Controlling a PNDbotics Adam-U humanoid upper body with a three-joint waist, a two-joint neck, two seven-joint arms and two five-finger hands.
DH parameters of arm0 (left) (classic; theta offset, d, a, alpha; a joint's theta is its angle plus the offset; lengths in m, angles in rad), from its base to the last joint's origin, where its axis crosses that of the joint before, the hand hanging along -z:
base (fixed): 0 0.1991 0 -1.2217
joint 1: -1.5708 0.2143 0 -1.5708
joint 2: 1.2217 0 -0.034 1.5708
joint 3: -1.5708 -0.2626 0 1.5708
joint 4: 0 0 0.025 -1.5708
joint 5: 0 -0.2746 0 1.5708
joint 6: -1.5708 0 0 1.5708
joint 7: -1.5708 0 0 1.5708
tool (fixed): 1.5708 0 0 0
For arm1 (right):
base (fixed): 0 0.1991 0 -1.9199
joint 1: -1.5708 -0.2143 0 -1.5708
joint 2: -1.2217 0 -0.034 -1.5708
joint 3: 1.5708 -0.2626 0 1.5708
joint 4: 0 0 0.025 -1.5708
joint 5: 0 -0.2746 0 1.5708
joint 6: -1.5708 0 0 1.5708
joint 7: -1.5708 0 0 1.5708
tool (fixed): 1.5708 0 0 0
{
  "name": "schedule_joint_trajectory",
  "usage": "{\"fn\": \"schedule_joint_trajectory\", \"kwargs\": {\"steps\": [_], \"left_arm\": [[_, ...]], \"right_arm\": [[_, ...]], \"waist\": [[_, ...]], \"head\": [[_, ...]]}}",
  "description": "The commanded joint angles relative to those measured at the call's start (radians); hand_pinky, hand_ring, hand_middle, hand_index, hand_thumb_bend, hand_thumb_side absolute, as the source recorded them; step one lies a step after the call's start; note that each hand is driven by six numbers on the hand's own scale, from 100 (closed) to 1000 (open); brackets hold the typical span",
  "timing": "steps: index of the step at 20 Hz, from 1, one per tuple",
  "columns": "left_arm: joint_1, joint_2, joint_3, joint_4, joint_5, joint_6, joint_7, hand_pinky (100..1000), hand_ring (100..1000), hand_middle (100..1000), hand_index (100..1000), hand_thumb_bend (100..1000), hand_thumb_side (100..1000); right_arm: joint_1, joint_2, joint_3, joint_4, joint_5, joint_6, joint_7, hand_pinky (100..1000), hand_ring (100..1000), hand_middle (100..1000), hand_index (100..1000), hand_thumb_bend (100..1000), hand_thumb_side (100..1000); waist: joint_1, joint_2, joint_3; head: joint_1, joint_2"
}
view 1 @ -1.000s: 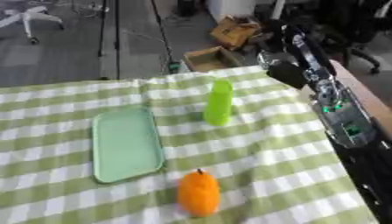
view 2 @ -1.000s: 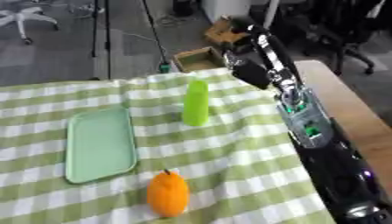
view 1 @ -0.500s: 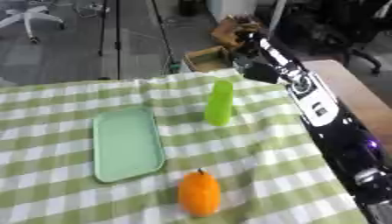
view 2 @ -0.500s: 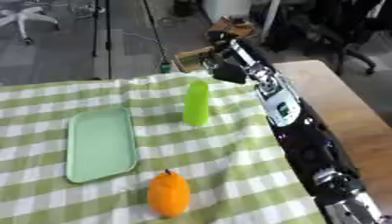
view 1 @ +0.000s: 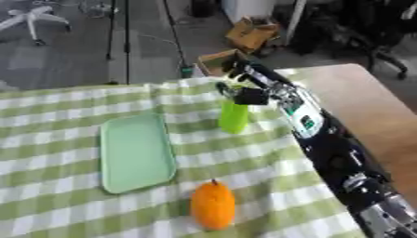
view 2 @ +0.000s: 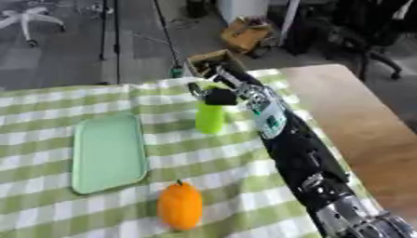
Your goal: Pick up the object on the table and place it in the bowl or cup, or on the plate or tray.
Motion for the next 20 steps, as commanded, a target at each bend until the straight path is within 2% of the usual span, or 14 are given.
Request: {"fn": "schedule_joint_trajectory", "kwargs": {"steps": [1,2,5,9,10,11,12,13,14,15,16,17,18,20], "left_arm": [[-0.004,0.012,-0.001,-0.020,0.003,-0.001,-0.002,812,720,775,865,360,995],[-0.004,0.012,-0.001,-0.020,0.003,-0.001,-0.002,812,719,775,865,360,996],[-0.005,0.013,-0.001,-0.020,0.002,-0.001,-0.003,812,719,775,865,361,996],[-0.005,0.012,-0.001,-0.020,0.002,-0.001,-0.003,812,718,775,865,360,997],[-0.005,0.012,-0.001,-0.020,0.002,-0.001,-0.003,812,718,775,865,360,996],[-0.005,0.012,0.000,-0.020,0.002,-0.001,-0.003,812,718,775,865,360,996],[-0.005,0.013,0.000,-0.020,0.002,-0.001,-0.003,812,718,775,865,360,995],[-0.005,0.013,0.000,-0.020,0.002,-0.001,-0.002,812,718,775,865,360,995],[-0.005,0.013,0.000,-0.020,0.002,-0.001,-0.002,812,718,775,865,360,996],[-0.004,0.012,0.000,-0.020,0.003,-0.001,-0.002,812,718,775,865,360,996],[-0.004,0.012,0.000,-0.020,0.003,-0.001,-0.002,812,718,775,865,360,996],[-0.005,0.012,0.000,-0.020,0.003,-0.001,-0.002,812,718,775,865,360,996],[-0.005,0.012,0.000,-0.020,0.003,-0.001,-0.002,812,717,775,865,360,996],[-0.005,0.012,0.000,-0.020,0.003,-0.001,-0.002,812,717,775,865,360,996]], "right_arm": [[-0.025,-0.010,0.004,-0.002,0.066,-0.030,0.018,887,866,865,956,341,574],[-0.027,-0.013,0.014,-0.008,0.099,-0.043,0.022,940,901,881,960,404,565],[-0.027,-0.017,0.028,-0.027,0.225,-0.081,0.022,952,911,887,962,434,559],[-0.023,-0.012,0.022,-0.026,0.320,-0.110,0.010,910,892,873,953,450,551],[-0.022,-0.011,0.022,-0.024,0.333,-0.116,0.008,843,863,855,941,459,535],[-0.021,-0.010,0.022,-0.022,0.344,-0.121,0.007,843,863,855,941,459,535],[-0.019,-0.009,0.021,-0.019,0.352,-0.124,0.008,713,797,828,914,432,481],[-0.018,-0.008,0.020,-0.016,0.358,-0.126,0.009,713,797,828,914,432,481],[-0.018,-0.007,0.019,-0.015,0.362,-0.128,0.010,571,703,795,882,386,392],[-0.018,-0.006,0.018,-0.014,0.363,-0.129,0.010,571,703,795,882,386,392],[-0.017,-0.006,0.016,-0.015,0.363,-0.129,0.008,391,584,757,848,301,244],[-0.017,-0.006,0.014,-0.016,0.362,-0.127,0.003,391,584,757,848,301,244],[-0.017,-0.006,0.012,-0.019,0.359,-0.125,-0.006,232,483,731,819,204,138],[-0.016,-0.006,0.010,-0.024,0.354,-0.118,-0.032,216,472,728,817,192,128]], "waist": [[0.012,-0.151,0.000],[0.011,-0.151,-0.001],[0.008,-0.152,-0.003],[0.008,-0.152,-0.006],[0.009,-0.152,-0.006],[0.009,-0.152,-0.006],[0.010,-0.152,-0.007],[0.011,-0.152,-0.007],[0.011,-0.153,-0.008],[0.012,-0.153,-0.009],[0.012,-0.153,-0.010],[0.012,-0.153,-0.011],[0.012,-0.153,-0.012],[0.013,-0.153,-0.013]], "head": [[-0.004,0.001],[-0.005,0.000],[-0.008,-0.001],[-0.012,-0.002],[-0.013,-0.002],[-0.013,-0.003],[-0.015,-0.003],[-0.016,-0.004],[-0.018,-0.005],[-0.018,-0.006],[-0.020,-0.006],[-0.020,-0.006],[-0.021,-0.006],[-0.023,-0.007]]}}
